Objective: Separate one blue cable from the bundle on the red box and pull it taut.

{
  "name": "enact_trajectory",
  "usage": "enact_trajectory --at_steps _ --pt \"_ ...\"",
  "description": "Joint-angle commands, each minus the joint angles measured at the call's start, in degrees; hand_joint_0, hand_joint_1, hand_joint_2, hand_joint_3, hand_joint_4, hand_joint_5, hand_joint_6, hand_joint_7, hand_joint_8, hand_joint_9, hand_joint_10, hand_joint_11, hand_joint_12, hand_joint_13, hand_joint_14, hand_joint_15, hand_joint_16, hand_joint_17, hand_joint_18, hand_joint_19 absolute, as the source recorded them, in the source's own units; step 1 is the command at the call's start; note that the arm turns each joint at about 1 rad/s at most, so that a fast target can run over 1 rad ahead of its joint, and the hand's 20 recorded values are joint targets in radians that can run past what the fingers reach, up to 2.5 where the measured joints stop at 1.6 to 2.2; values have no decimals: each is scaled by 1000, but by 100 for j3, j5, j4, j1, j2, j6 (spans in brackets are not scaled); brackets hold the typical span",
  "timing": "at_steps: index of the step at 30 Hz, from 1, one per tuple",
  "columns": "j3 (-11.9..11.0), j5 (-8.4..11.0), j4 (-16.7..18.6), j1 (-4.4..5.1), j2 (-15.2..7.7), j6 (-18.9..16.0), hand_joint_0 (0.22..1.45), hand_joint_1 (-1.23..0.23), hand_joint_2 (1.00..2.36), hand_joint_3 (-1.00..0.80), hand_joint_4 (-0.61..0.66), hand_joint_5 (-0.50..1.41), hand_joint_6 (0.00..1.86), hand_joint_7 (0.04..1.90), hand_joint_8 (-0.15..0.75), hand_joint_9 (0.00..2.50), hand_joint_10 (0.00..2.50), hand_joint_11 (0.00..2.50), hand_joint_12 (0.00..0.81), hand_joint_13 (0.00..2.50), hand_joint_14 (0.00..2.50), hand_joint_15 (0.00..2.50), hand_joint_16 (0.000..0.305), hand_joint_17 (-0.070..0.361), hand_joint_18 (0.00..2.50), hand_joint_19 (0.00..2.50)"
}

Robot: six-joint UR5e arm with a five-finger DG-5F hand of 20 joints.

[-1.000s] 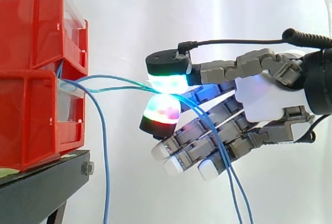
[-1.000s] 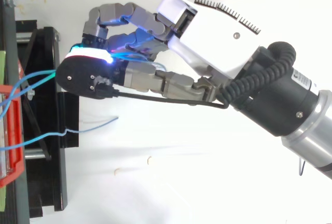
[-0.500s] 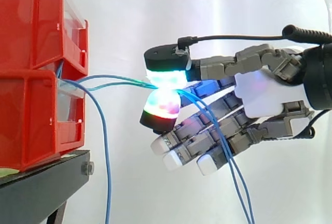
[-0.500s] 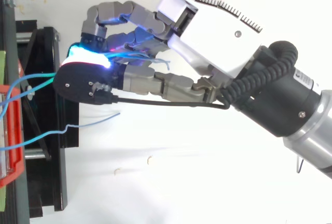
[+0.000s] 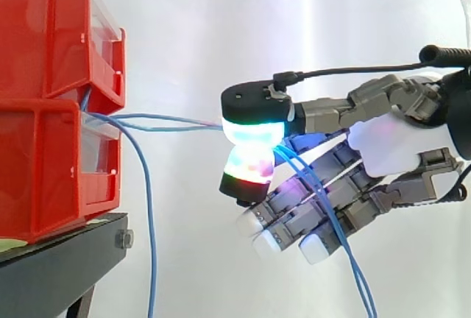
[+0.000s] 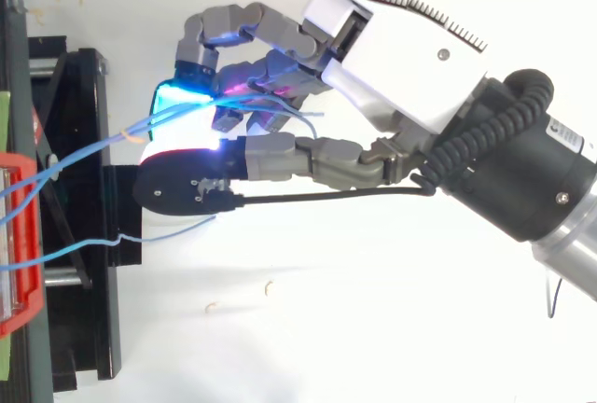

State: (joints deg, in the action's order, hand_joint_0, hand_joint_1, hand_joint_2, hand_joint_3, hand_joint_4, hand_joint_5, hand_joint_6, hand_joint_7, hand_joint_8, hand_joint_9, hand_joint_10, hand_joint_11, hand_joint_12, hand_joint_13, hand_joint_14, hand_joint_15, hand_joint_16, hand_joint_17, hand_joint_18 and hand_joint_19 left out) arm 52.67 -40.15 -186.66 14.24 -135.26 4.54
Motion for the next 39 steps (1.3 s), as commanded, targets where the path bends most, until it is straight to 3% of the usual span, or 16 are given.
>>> enact_trajectory --at_steps 1,2,5,9,14,20,25,28,32,39 --pt "-11 -2 -81 0 8 -49 506 -736 1000 -500 248 -103 604 1156 350 1001 10 447 366 862 11 364 44 98 957 491" --pt "-2 -2 -81 0 8 -58 482 -591 1000 -500 260 -90 594 1182 373 1057 9 442 377 885 10 366 46 104 983 496" --pt "-11 -2 -90 0 -1 -58 478 -394 1000 -500 256 -77 579 1223 376 1078 11 430 386 906 11 372 48 108 1002 508" --pt "-11 -2 -90 0 -1 -58 523 -321 1000 -500 225 -72 559 1270 364 1076 10 440 368 893 12 386 45 100 967 542" --pt "-11 -2 -90 0 -1 -58 625 -589 1011 -261 231 -72 526 1289 373 1097 12 442 375 934 10 380 45 101 1014 527" --pt "-11 -2 -72 0 -1 -58 672 -734 1011 -89 246 -72 509 1293 379 1110 10 449 379 958 10 378 46 103 1046 481" --pt "-55 7 -72 0 8 21 689 -788 1012 -161 224 -83 528 1287 356 1071 10 467 362 934 11 379 42 95 1012 486" --pt "-134 -2 -46 -44 8 381 706 -834 1014 -259 195 -101 569 1241 338 1020 11 486 345 884 12 378 39 88 963 486" --pt "-134 -2 -54 -53 8 381 734 -930 1009 -366 192 -118 624 1153 323 979 11 492 340 862 13 368 39 87 944 460" --pt "-134 -2 -63 -35 -1 355 768 -957 1003 -458 198 -131 671 1074 315 958 11 497 339 850 14 360 38 86 932 450"
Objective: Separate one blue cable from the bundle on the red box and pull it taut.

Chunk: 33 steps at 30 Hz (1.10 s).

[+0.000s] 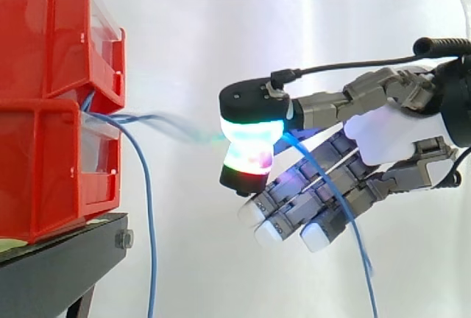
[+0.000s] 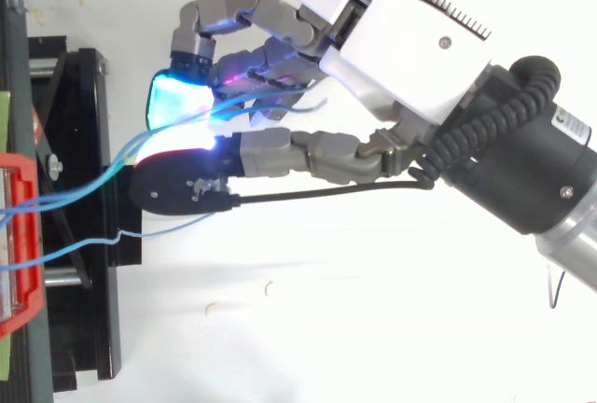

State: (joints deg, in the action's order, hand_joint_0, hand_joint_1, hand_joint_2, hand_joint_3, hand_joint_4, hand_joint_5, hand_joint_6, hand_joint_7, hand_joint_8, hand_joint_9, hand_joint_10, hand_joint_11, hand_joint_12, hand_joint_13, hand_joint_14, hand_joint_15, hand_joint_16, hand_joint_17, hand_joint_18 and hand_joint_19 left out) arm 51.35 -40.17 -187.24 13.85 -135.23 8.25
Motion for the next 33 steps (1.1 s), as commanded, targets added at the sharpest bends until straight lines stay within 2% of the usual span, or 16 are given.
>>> enact_trajectory --at_steps 1,6,9,13,14,15,17,20,22,23,24,26,29,33 --pt "-2 0 -6 13 -3 -33 764 -960 1002 -474 202 -132 673 1067 314 956 14 495 338 850 12 360 38 86 933 446" --pt "-2 9 -15 22 -3 -244 701 -928 1001 -488 209 -134 681 1045 318 953 14 506 338 842 12 368 39 87 926 471" --pt "-2 9 -50 30 5 -324 611 -840 1001 -496 220 -129 672 1070 330 975 11 510 343 844 12 379 39 88 921 500" --pt "-2 9 -102 30 -3 -367 501 -685 1000 -500 237 -118 657 1081 360 1012 10 489 377 867 11 386 46 103 963 510" --pt "-2 9 -102 30 -3 -376 474 -596 1000 -500 251 -111 652 1088 372 1027 12 477 385 877 12 381 48 108 983 504" --pt "-2 9 -102 30 -3 -376 468 -562 1000 -500 253 -108 649 1094 375 1033 9 480 389 880 12 380 49 109 989 508" --pt "-2 9 -102 30 -3 -376 452 -394 1000 -500 253 -99 634 1124 386 1057 9 475 398 896 10 384 51 115 1006 505" --pt "-2 9 -102 30 -3 -376 476 -326 1000 -500 233 -90 610 1171 373 1055 12 480 388 887 13 390 49 110 981 529" --pt "-2 9 -102 30 -3 -376 508 -362 1000 -500 215 -87 598 1203 362 1051 11 481 377 883 11 402 46 104 953 549" --pt "-2 9 -102 30 -3 -376 545 -462 1002 -457 224 -86 597 1201 363 1056 11 473 381 888 11 404 47 105 959 545" --pt "-2 9 -102 30 5 -376 551 -490 1002 -442 222 -86 599 1194 370 1058 13 476 386 893 12 391 47 107 968 538" --pt "-2 9 -102 30 -3 -376 583 -633 1005 -287 258 -87 600 1163 395 1083 9 467 413 924 9 376 53 120 1040 492" --pt "-2 9 -102 30 -3 -376 594 -697 1004 -211 266 -92 609 1143 403 1087 9 469 418 935 9 372 55 123 1060 473" --pt "-2 9 -102 30 5 -376 605 -755 1006 -207 256 -101 621 1129 394 1077 9 479 411 925 10 375 53 118 1049 477"
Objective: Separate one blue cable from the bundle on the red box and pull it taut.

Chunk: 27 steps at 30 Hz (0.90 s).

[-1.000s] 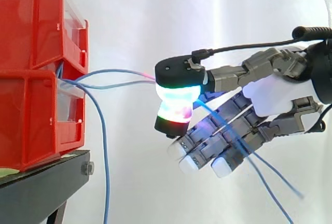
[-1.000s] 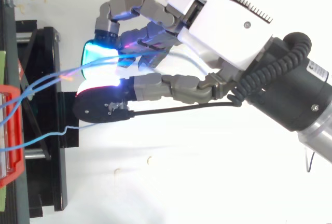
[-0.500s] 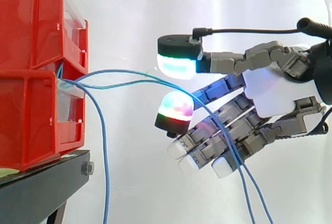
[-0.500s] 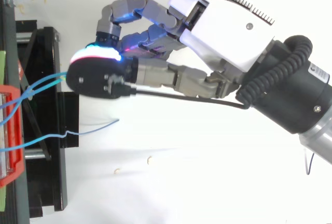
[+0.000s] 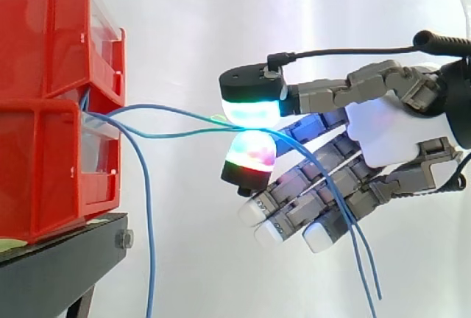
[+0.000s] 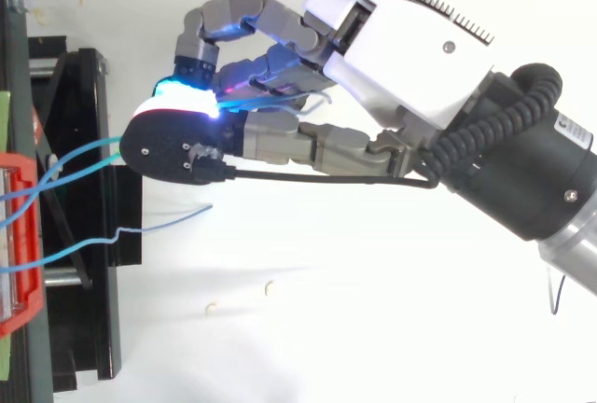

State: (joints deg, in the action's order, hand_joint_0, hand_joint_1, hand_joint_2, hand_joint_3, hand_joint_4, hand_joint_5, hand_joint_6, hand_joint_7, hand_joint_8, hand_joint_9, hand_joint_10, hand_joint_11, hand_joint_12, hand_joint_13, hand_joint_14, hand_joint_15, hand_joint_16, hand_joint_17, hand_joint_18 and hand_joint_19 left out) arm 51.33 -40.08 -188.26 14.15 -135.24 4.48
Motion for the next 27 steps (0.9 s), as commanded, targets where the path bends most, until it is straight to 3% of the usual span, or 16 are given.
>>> enact_trajectory --at_steps 1,11,15,20,27 --pt "0 0 0 0 -2 0 613 -777 1008 -225 249 -105 625 1135 381 1052 10 477 400 914 10 380 50 112 1025 493" --pt "0 0 0 0 -2 0 692 -939 1002 -466 196 -141 695 1049 320 941 12 509 347 835 12 381 40 91 924 481" --pt "0 0 0 0 -2 0 684 -931 1000 -500 199 -143 705 1028 318 932 11 504 345 833 12 374 40 90 923 473" --pt "0 0 0 0 -2 0 484 -731 1000 -500 251 -132 716 988 362 992 10 495 377 865 11 384 47 105 974 498" --pt "0 0 0 0 -2 0 416 -430 1000 -500 269 -107 686 1032 399 1058 9 469 417 904 10 385 55 123 1039 483"
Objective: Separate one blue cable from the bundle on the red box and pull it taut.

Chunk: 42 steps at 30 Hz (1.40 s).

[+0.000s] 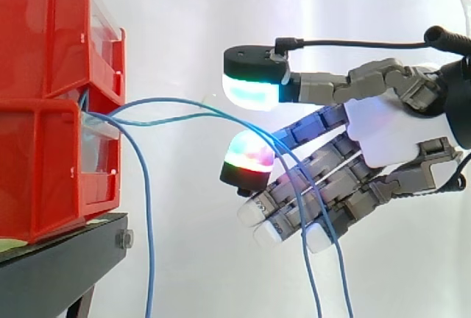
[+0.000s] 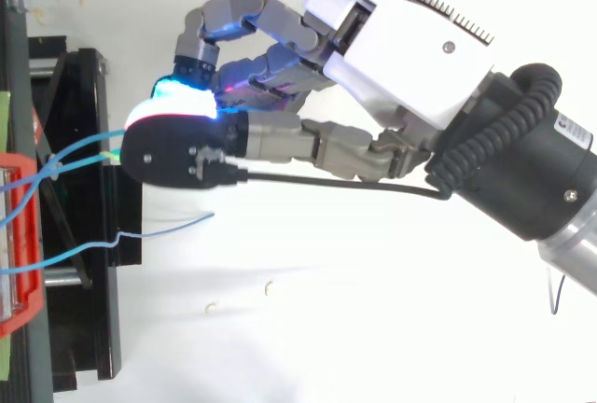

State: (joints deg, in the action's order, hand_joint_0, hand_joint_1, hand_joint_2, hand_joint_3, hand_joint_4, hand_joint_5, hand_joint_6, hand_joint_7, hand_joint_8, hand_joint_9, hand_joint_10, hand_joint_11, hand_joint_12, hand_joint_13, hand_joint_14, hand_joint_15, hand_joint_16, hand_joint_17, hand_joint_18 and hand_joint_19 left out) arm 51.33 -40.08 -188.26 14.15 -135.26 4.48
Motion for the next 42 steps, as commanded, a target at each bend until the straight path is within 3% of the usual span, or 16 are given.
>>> enact_trajectory --at_steps 1,4,8,16,32,36,41,42 --pt "0 0 0 0 -1 0 437 -369 1000 -500 252 -104 673 1067 390 1059 9 472 406 896 10 389 53 118 1019 504" --pt "0 0 0 0 -1 0 507 -368 1000 -500 212 -95 642 1151 365 1051 11 482 377 872 11 402 46 104 955 555" --pt "0 0 -18 9 8 0 601 -583 1008 -350 217 -90 630 1177 368 1070 11 488 376 896 11 389 45 101 974 547" --pt "0 0 -44 0 -1 -53 615 -711 1011 -220 246 -84 609 1196 377 1073 10 494 385 913 11 385 47 106 1017 499" --pt "0 0 -97 0 -1 -132 634 -763 1015 -198 246 -107 650 1128 359 1003 12 523 359 864 12 381 42 96 960 494" --pt "0 9 -149 0 -1 -176 619 -715 1015 -202 262 -114 678 1081 360 1017 11 528 364 875 11 379 43 96 964 499" --pt "0 -53 -220 9 8 -589 599 -660 1013 -249 251 -112 701 1038 363 1046 11 525 367 878 11 389 44 98 963 514" --pt "0 -141 -378 18 17 -800 598 -658 1013 -250 251 -111 702 1037 364 1048 13 517 368 878 11 386 44 98 964 513"
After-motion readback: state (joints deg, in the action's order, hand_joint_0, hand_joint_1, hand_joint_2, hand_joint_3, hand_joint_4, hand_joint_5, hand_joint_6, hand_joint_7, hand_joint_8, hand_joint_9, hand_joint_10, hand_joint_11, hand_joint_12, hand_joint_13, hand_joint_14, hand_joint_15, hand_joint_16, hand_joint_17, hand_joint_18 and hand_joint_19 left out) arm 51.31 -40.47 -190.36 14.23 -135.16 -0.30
